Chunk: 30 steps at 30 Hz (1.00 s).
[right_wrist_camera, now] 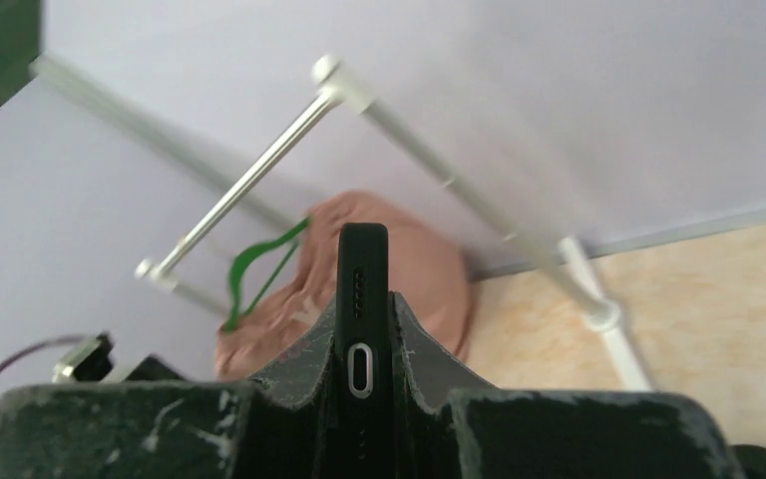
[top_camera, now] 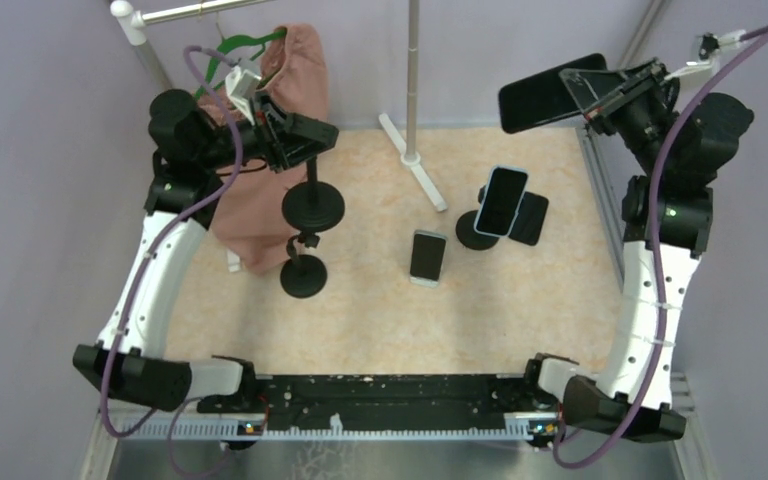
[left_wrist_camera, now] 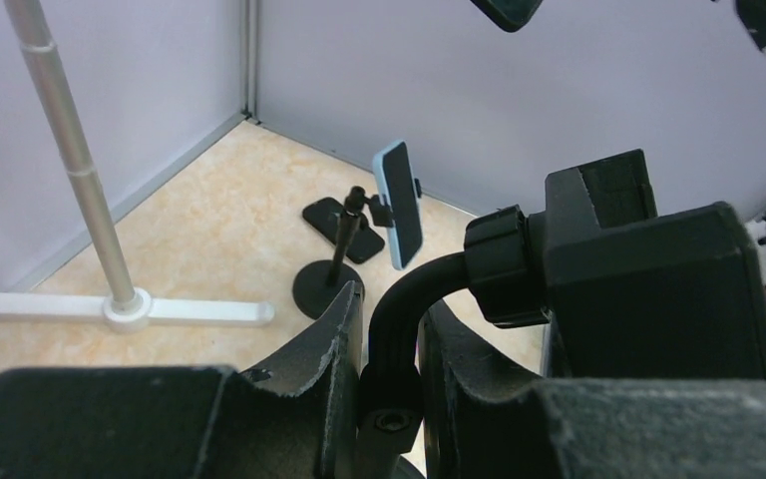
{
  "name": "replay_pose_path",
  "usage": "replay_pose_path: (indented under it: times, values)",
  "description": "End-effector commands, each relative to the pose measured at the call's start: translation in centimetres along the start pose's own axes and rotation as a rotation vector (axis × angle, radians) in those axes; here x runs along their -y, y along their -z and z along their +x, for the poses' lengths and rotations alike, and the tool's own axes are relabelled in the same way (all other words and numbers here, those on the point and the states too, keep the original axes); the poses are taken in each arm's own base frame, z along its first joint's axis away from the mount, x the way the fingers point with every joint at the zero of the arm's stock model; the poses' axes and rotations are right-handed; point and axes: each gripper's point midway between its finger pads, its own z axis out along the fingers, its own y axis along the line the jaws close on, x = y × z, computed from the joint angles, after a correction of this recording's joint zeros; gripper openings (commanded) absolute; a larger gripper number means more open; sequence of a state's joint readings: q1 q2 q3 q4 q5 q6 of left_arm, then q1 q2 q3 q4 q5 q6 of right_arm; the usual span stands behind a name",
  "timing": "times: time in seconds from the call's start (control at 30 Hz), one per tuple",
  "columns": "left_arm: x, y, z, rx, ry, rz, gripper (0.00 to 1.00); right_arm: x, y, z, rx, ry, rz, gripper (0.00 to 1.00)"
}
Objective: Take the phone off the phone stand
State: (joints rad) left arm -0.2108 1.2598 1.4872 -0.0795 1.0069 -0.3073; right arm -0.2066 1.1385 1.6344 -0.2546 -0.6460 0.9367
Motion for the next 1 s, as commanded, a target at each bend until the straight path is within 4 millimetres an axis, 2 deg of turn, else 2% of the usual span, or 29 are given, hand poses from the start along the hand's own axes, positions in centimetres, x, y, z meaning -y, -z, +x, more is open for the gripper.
replay_pose_path:
  times: [0.0, 0.13, 0.23, 0.3, 0.5, 0.57, 0.67, 0.73, 0.8, 0.87, 0.97]
  values:
    - [-2.9, -2.8, -1.4, 0.040, -0.068, 0.011, 0.00, 2.0, 2.4, -5.9, 0.256, 0.121, 0.240, 0.00]
    - [-6.4, -5.0, 0.8, -0.025, -0.056, 0.004, 0.00, 7.6, 3.3, -7.3, 0.296, 0.158, 0.465, 0.00]
    - [-8.2, -5.8, 1.8, -0.037, -0.079, -0.004, 0.00, 12.7, 4.0, -6.7, 0.278, 0.122, 0.609, 0.00]
    - [-9.2, -6.1, 3.2, -0.041, -0.093, -0.006, 0.00, 16.7, 5.5, -6.2, 0.295, 0.064, 0.727, 0.00]
    - [-11.4, -6.4, 7.4, -0.070, -0.120, -0.022, 0.00, 23.2, 8.8, -6.2, 0.431, 0.059, 0.962, 0.00]
    - [-12.0, -6.4, 9.1, -0.084, -0.110, -0.023, 0.00, 25.4, 8.6, -5.4, 0.422, 0.043, 0.994, 0.00]
    - [-13.0, -6.3, 11.7, -0.094, -0.111, -0.031, 0.00, 28.7, 6.2, -2.3, 0.295, -0.020, 0.933, 0.00]
    - [-13.6, -6.2, 13.2, -0.109, -0.120, -0.026, 0.00, 31.4, 3.6, 1.5, 0.108, -0.086, 0.855, 0.00]
    - [-13.7, -6.2, 14.5, -0.136, -0.123, 0.006, 0.00, 34.0, 2.3, 5.3, -0.056, -0.155, 0.811, 0.00]
    - [-13.8, -6.3, 15.5, -0.155, -0.117, 0.025, 0.00, 36.7, 2.3, 9.1, -0.210, -0.216, 0.809, 0.00]
    - [-14.1, -6.2, 16.2, -0.155, -0.126, 0.029, 0.00, 39.7, 3.1, 12.9, -0.366, -0.229, 0.823, 0.00]
